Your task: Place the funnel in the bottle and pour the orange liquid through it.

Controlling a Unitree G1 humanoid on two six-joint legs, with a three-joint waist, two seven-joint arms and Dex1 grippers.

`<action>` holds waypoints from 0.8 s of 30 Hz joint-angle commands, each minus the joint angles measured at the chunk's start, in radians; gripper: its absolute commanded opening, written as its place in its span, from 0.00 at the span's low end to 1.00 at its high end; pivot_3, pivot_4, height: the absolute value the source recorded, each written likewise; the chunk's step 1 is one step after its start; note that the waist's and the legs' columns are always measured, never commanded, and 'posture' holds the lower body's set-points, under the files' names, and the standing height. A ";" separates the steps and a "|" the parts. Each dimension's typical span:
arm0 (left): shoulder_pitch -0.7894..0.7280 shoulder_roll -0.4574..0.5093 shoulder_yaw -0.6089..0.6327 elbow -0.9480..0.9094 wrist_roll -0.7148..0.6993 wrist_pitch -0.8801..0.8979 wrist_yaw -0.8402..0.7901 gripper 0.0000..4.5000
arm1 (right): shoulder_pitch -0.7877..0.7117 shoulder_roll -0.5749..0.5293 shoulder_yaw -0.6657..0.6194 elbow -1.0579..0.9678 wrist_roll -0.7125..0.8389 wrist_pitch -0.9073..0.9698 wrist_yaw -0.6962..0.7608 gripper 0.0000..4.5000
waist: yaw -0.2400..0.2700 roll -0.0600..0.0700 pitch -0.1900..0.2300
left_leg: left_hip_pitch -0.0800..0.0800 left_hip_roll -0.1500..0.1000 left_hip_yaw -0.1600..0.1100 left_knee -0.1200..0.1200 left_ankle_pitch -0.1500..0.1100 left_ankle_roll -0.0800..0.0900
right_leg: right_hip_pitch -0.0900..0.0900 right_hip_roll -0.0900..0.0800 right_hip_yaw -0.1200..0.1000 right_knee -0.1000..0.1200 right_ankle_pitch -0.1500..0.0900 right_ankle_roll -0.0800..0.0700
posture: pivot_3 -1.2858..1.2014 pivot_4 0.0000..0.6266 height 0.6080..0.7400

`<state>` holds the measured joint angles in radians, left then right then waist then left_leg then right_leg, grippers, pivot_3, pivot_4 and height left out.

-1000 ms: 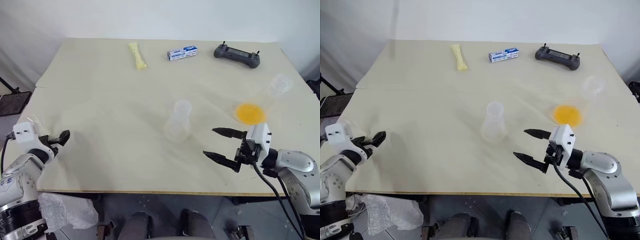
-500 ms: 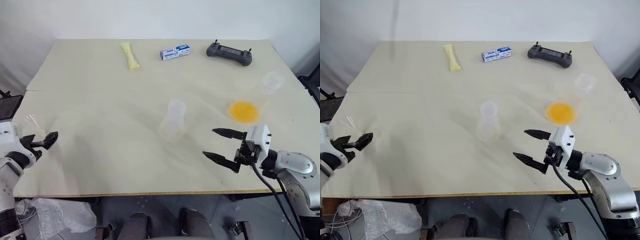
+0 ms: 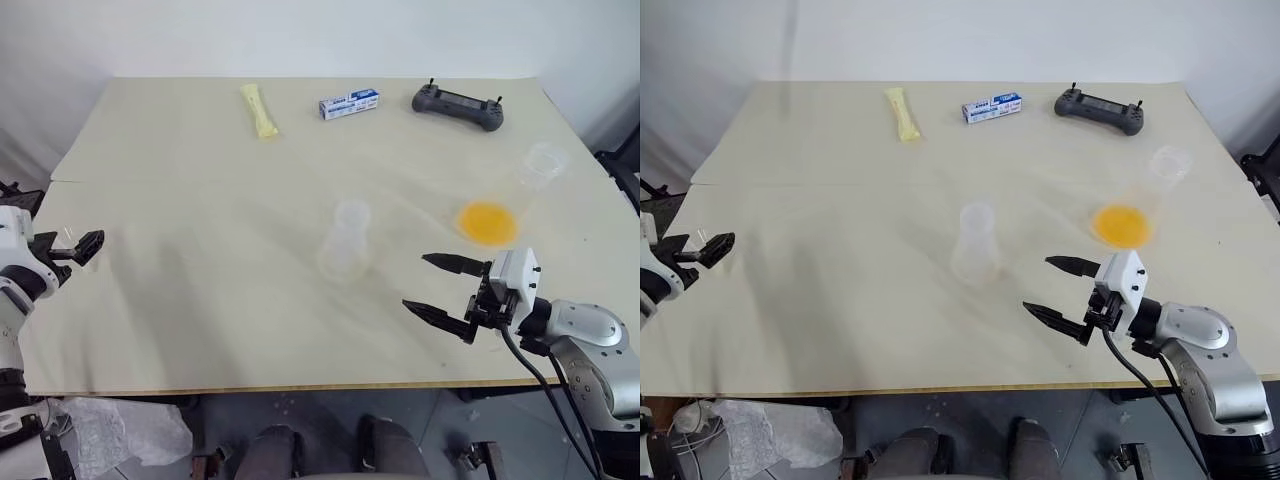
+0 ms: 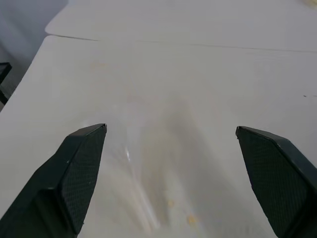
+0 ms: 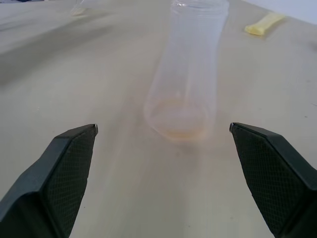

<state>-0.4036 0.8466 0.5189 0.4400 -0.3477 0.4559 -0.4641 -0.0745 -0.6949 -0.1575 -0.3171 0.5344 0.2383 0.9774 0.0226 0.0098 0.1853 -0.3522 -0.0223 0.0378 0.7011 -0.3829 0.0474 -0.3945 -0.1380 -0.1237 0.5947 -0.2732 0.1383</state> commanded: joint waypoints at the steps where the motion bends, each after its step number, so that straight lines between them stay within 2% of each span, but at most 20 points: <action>1: -0.057 0.055 -0.020 0.078 0.042 -0.079 -0.016 0.99 | 0.012 0.007 -0.018 -0.040 0.006 -0.014 -0.012 1.00 | 0.000 0.000 0.000 | 0.000 0.000 0.000 0.000 0.000 0.000 | 0.000 0.000 0.000 0.000 0.000 0.000 | 0.52 0.24 1.00; 16: -0.282 0.124 -0.133 0.401 0.140 -0.130 -0.034 0.99 | 0.036 0.003 -0.026 -0.061 0.010 -0.010 -0.038 1.00 | 0.000 -0.002 0.001 | 0.000 0.000 0.001 0.000 0.000 0.000 | 0.000 0.001 0.000 0.000 0.000 0.000 | 0.52 0.24 1.00; 24: -0.312 0.173 -0.185 0.495 0.173 -0.102 -0.090 0.99 | 0.033 -0.002 -0.033 -0.060 0.010 -0.008 -0.041 1.00 | -0.001 -0.002 0.001 | 0.000 0.000 0.002 0.000 0.000 0.000 | -0.001 0.001 0.000 0.001 0.000 0.000 | 0.52 0.24 1.00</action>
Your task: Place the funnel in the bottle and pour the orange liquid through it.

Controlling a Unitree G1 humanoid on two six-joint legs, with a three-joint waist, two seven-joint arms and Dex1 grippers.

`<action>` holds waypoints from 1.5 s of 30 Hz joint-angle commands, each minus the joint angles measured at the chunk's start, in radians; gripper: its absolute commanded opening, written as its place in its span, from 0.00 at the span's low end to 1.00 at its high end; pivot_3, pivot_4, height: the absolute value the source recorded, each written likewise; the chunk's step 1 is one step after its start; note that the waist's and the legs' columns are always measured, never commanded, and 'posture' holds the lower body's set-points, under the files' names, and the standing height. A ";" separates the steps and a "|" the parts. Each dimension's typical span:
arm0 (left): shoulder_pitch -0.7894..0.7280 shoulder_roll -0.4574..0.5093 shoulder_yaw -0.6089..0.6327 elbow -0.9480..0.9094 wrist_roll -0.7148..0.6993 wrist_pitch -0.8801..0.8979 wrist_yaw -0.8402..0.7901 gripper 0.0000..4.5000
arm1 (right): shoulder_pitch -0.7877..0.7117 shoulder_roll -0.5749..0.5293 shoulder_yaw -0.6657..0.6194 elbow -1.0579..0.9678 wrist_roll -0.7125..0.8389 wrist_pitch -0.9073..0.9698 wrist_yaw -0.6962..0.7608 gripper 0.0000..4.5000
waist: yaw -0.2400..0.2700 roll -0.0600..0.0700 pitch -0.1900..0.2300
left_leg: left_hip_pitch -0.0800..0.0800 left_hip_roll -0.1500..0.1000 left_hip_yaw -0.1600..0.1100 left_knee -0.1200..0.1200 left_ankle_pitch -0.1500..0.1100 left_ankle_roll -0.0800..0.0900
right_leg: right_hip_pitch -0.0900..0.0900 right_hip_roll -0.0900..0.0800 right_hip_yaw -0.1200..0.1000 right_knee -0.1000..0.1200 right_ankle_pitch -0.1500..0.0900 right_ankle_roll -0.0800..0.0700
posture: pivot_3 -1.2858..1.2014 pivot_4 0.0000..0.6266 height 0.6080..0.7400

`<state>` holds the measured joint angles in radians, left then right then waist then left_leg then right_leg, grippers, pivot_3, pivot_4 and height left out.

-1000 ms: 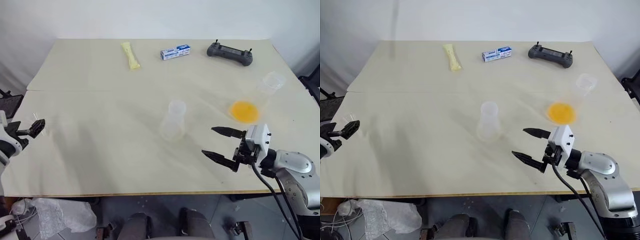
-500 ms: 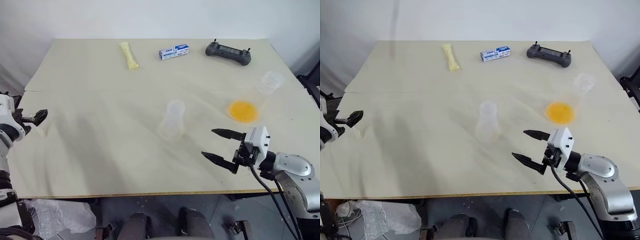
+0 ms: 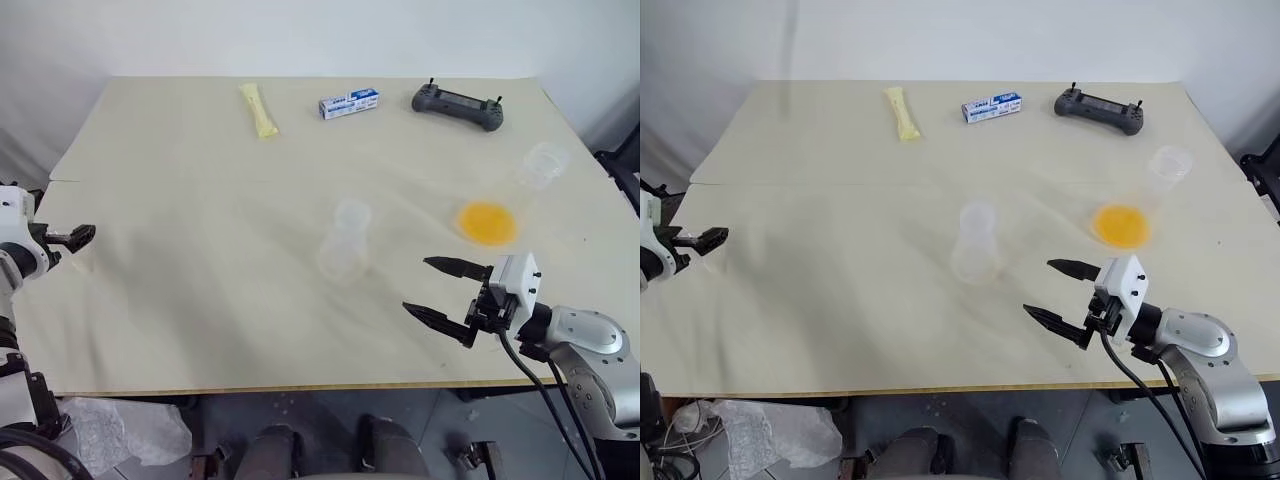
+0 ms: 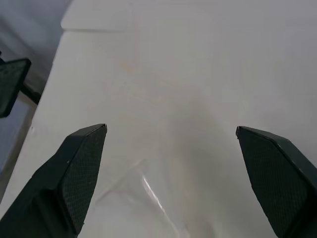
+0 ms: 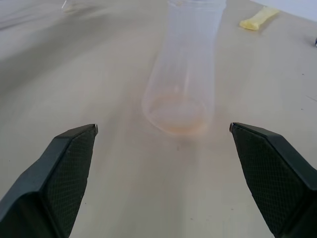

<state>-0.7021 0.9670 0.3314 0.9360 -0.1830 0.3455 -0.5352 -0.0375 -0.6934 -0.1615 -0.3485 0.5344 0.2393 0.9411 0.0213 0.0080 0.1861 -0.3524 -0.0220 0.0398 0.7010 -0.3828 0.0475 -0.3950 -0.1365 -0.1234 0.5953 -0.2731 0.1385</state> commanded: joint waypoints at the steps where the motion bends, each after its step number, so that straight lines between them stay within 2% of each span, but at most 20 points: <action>1: -0.006 0.058 0.005 -0.006 0.005 0.014 -0.027 0.99 | -0.003 -0.004 -0.031 -0.031 0.011 -0.008 -0.006 1.00 | 0.000 0.000 0.000 | 0.000 0.000 0.000 0.000 0.000 0.000 | 0.000 0.000 0.000 0.000 0.000 0.000 | 0.52 0.24 1.00; 6: 0.051 0.072 0.006 -0.036 -0.002 0.062 -0.070 0.99 | 0.004 -0.005 -0.026 -0.032 0.008 -0.007 -0.005 1.00 | 0.000 0.000 0.000 | 0.000 0.000 0.000 0.000 0.000 0.000 | 0.000 0.000 0.000 0.000 0.000 0.000 | 0.52 0.24 1.00; 14: 0.224 0.117 0.054 -0.233 -0.043 0.239 -0.139 0.99 | -0.024 -0.005 -0.020 -0.011 0.005 -0.006 -0.002 1.00 | -0.004 -0.001 0.000 | 0.000 0.001 0.000 0.000 0.000 0.000 | 0.000 0.000 0.001 0.000 0.000 0.000 | 0.52 0.24 1.00; 24: 0.401 0.123 0.133 -0.466 -0.095 0.397 -0.153 0.99 | -0.046 -0.006 -0.010 0.009 -0.003 -0.006 0.010 1.00 | -0.003 0.000 0.000 | 0.000 0.001 -0.001 0.000 0.000 0.000 | -0.001 0.000 0.002 0.001 0.000 0.000 | 0.52 0.24 1.00; 28: 0.468 0.124 0.159 -0.560 -0.114 0.456 -0.164 0.79 | -0.046 -0.006 -0.011 0.009 -0.004 -0.006 0.012 1.00 | -0.006 0.000 0.000 | 0.000 0.001 -0.001 0.000 0.000 -0.001 | -0.001 0.000 0.003 0.001 0.000 0.000 | 0.52 0.24 1.00; 39: 0.521 0.100 0.206 -0.665 -0.145 0.529 -0.155 0.01 | -0.059 -0.006 -0.005 0.024 -0.012 -0.012 0.014 1.00 | 0.000 0.002 0.001 | 0.000 0.001 -0.001 0.000 0.000 -0.001 | -0.002 -0.001 0.003 0.002 0.000 -0.001 | 0.52 0.24 1.00; 45: 0.484 0.105 0.195 -0.715 -0.177 0.535 -0.179 0.01 | -0.055 -0.003 -0.011 0.025 -0.018 -0.018 0.015 1.00 | 0.000 0.002 0.002 | 0.000 0.001 0.000 0.000 0.000 -0.001 | -0.002 -0.001 0.004 0.002 0.000 -0.001 | 0.52 0.24 1.00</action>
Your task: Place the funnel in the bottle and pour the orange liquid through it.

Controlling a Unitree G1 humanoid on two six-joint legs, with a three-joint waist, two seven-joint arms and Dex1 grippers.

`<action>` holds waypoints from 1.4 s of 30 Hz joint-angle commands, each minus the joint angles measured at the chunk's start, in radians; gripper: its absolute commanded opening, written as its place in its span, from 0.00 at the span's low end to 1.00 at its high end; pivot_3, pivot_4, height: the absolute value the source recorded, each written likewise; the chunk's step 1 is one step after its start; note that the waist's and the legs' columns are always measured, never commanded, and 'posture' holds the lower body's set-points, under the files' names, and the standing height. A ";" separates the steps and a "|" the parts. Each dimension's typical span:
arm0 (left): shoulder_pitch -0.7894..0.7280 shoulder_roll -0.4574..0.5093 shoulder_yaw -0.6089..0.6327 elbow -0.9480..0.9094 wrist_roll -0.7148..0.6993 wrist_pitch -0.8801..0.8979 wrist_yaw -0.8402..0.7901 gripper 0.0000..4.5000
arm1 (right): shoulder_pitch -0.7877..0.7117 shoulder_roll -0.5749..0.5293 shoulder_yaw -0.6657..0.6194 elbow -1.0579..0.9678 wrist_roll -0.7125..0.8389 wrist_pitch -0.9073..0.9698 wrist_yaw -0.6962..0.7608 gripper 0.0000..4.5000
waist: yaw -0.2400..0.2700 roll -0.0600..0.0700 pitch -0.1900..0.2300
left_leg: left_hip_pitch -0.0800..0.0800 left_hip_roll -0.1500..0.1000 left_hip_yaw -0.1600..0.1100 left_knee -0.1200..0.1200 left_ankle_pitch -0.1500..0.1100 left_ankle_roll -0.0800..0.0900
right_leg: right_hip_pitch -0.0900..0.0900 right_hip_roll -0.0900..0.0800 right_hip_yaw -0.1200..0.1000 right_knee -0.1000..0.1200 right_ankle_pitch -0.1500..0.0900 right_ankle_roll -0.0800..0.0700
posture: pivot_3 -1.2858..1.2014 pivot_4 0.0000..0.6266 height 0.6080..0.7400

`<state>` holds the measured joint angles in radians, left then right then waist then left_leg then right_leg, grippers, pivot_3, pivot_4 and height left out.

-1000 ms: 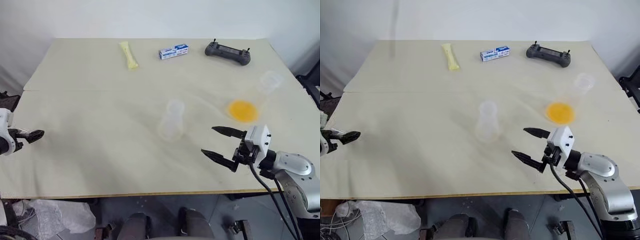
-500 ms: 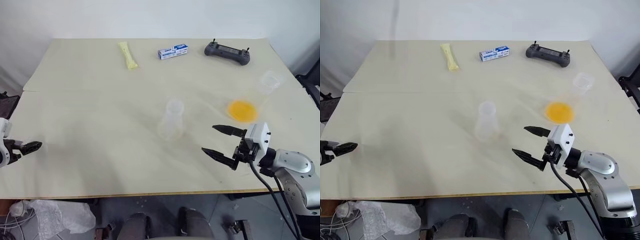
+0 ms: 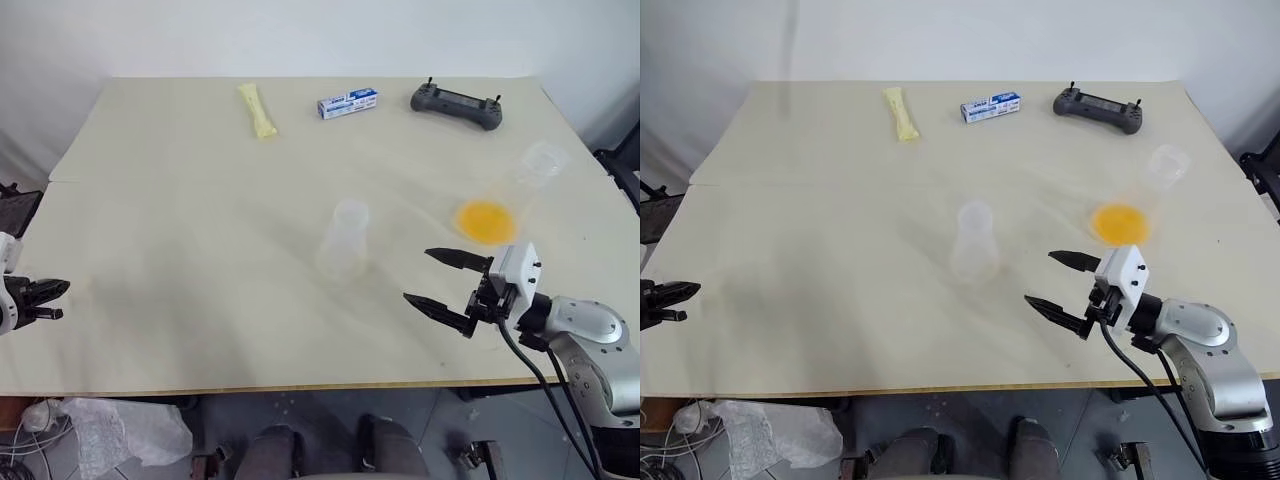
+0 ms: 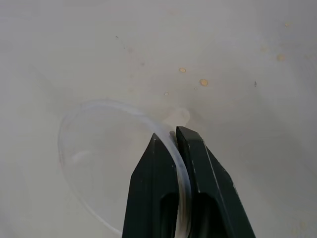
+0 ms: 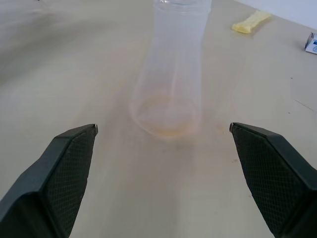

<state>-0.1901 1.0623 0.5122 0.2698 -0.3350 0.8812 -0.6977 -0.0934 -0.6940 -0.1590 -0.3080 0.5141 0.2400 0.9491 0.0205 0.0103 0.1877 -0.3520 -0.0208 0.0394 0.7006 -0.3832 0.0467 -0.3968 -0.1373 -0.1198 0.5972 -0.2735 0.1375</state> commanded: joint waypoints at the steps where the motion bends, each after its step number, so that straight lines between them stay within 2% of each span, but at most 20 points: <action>1: -0.045 0.008 0.008 -0.059 -0.037 -0.011 -0.030 0.01 | 0.001 -0.001 -0.017 -0.015 0.003 -0.022 0.006 1.00 | 0.002 0.000 0.000 | 0.000 0.000 0.000 0.000 0.000 0.000 | 0.000 0.000 0.000 0.000 0.000 0.000 | 0.52 0.24 1.00; 6: -0.182 -0.038 -0.068 -0.119 -0.108 -0.086 -0.123 0.01 | -0.016 -0.005 -0.041 -0.020 0.009 -0.034 0.001 1.00 | 0.005 0.000 0.000 | -0.001 -0.001 -0.001 0.000 0.000 0.000 | 0.000 -0.001 0.000 0.000 0.000 0.000 | 0.52 0.24 1.00; 10: -0.321 -0.101 -0.174 -0.146 -0.147 -0.150 -0.214 0.01 | -0.040 -0.004 -0.059 -0.026 0.008 -0.045 -0.016 1.00 | 0.000 0.000 0.000 | 0.000 -0.001 0.000 0.000 0.000 0.000 | 0.000 0.000 -0.001 0.000 0.000 0.000 | 0.52 0.24 1.00; 15: -0.539 -0.212 -0.344 -0.063 -0.142 -0.329 -0.435 0.01 | -0.039 0.009 -0.070 -0.056 -0.001 -0.057 -0.052 1.00 | 0.003 0.000 0.000 | -0.001 -0.001 0.001 0.002 0.000 0.000 | 0.000 0.001 -0.001 0.000 0.000 0.000 | 0.52 0.24 1.00; 18: -0.655 -0.250 -0.425 0.045 -0.102 -0.436 -0.557 0.01 | -0.029 0.016 -0.071 -0.076 -0.004 -0.063 -0.072 1.00 | 0.002 0.000 0.000 | -0.002 -0.001 0.002 0.002 0.000 0.000 | 0.000 0.003 -0.001 -0.001 0.000 0.000 | 0.52 0.24 1.00; 24: -0.997 -0.372 -0.571 0.436 0.025 -0.752 -0.825 0.01 | -0.003 0.040 -0.080 -0.123 -0.005 -0.086 -0.104 1.00 | 0.003 -0.001 0.000 | -0.002 -0.002 0.009 0.002 0.000 0.000 | 0.000 0.005 -0.001 -0.002 0.000 0.000 | 0.52 0.24 1.00; 29: -1.203 -0.484 -0.588 0.711 0.094 -0.995 -0.905 0.01 | 0.003 0.052 -0.076 -0.154 -0.011 -0.088 -0.134 1.00 | 0.004 -0.002 0.001 | -0.005 -0.002 0.011 0.003 0.000 0.001 | 0.000 0.004 -0.003 -0.004 0.000 0.001 | 0.52 0.24 1.00; 35: -1.299 -0.579 -0.629 0.830 0.116 -1.147 -0.917 0.01 | 0.034 0.061 -0.080 -0.196 -0.014 -0.085 -0.166 1.00 | 0.003 -0.002 0.001 | -0.006 -0.001 0.011 0.003 0.000 0.002 | -0.001 0.004 -0.004 -0.004 0.000 0.001 | 0.52 0.24 1.00; 42: -1.306 -0.599 -0.760 0.843 0.120 -1.269 -0.917 0.01 | 0.047 0.060 -0.087 -0.212 -0.013 -0.087 -0.185 1.00 | 0.003 -0.003 0.001 | -0.006 0.000 0.011 0.004 0.001 0.002 | -0.001 0.003 -0.004 -0.003 0.000 0.001 | 0.52 0.24 1.00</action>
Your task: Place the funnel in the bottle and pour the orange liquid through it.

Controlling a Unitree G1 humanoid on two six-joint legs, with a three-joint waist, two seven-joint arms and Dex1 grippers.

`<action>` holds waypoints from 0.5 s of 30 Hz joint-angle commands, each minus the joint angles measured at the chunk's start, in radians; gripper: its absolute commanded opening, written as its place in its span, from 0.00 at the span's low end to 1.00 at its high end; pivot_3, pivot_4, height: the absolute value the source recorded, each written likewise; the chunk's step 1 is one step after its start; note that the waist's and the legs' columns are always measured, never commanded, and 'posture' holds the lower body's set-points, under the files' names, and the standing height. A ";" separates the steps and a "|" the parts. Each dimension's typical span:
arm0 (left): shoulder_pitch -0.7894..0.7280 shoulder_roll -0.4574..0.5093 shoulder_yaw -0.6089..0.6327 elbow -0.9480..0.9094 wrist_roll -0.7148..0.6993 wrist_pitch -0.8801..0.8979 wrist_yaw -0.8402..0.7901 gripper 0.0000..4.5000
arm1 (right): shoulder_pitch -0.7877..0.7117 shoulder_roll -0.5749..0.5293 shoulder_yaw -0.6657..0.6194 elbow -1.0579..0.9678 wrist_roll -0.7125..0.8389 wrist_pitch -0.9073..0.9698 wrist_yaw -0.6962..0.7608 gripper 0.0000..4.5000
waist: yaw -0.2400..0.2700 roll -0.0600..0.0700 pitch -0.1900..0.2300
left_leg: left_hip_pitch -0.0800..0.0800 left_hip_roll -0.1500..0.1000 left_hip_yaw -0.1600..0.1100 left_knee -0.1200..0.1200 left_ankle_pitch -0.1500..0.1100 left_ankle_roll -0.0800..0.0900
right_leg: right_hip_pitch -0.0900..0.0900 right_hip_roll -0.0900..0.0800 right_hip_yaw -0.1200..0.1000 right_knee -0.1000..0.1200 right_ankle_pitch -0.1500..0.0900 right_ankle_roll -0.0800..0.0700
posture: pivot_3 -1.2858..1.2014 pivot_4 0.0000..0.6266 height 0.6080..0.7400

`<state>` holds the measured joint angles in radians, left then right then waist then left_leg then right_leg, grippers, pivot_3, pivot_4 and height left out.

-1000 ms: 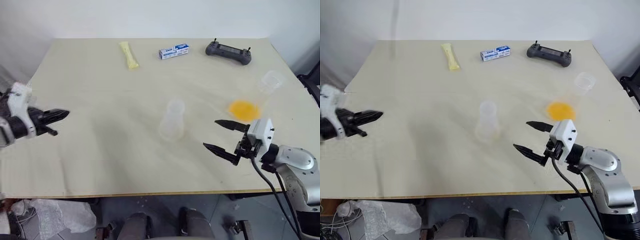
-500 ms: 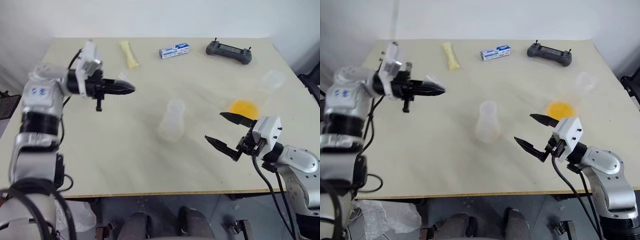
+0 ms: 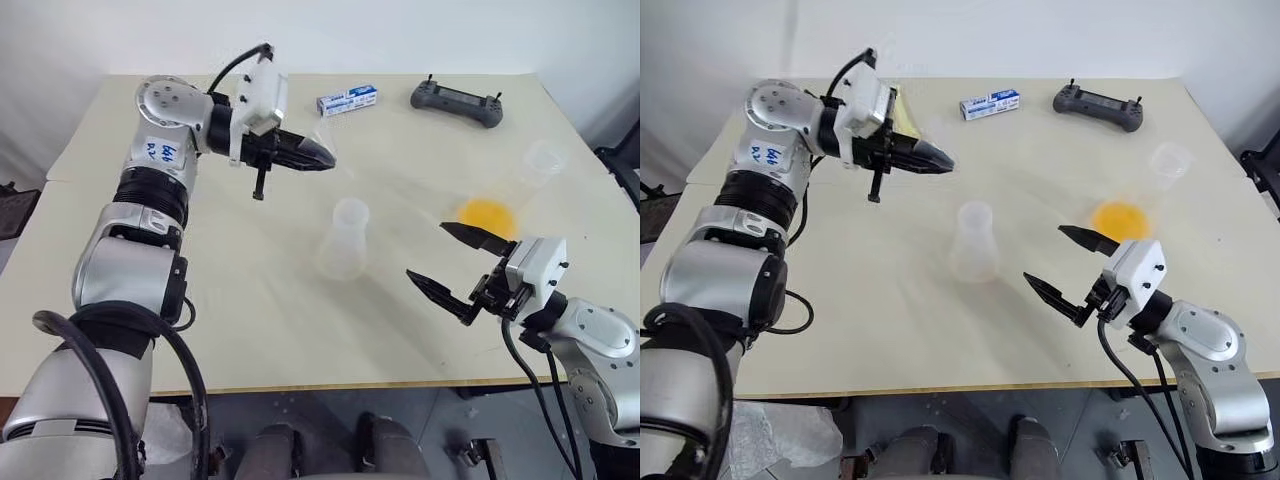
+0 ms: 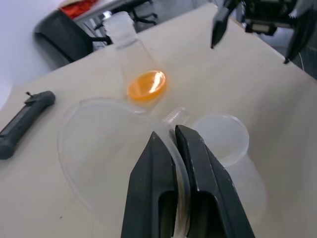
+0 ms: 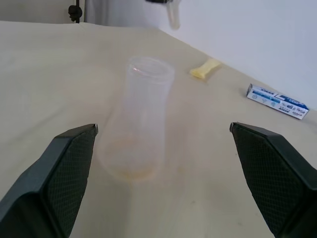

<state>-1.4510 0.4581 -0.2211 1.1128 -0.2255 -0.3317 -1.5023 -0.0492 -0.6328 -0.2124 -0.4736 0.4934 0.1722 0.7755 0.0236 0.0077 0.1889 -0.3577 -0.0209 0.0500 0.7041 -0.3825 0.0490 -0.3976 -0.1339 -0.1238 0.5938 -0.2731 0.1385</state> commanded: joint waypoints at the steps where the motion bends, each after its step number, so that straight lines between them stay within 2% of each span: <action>1: -0.046 0.004 -0.032 0.007 0.013 -0.070 -0.112 0.01 | 0.002 0.000 -0.034 -0.045 0.007 -0.020 -0.014 1.00 | 0.000 0.000 0.000 | 0.000 0.000 0.000 0.000 0.000 0.000 | 0.000 0.000 0.000 0.000 0.000 0.000 | 0.52 0.24 1.00; 15: -0.075 -0.042 -0.157 0.033 0.005 -0.186 -0.112 0.01 | -0.009 0.009 -0.021 -0.029 -0.005 -0.040 -0.030 1.00 | 0.002 0.000 0.000 | -0.004 0.000 -0.003 0.005 0.000 0.001 | 0.000 0.000 -0.002 0.000 0.000 0.000 | 0.52 0.24 1.00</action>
<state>-1.4872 0.4186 -0.3675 1.1505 -0.2190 -0.4891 -1.5023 -0.0583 -0.6273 -0.2123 -0.4726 0.4849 0.1542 0.7533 0.0261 0.0076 0.1890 -0.3617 -0.0209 0.0470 0.7095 -0.3828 0.0500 -0.3976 -0.1341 -0.1262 0.5937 -0.2730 0.1385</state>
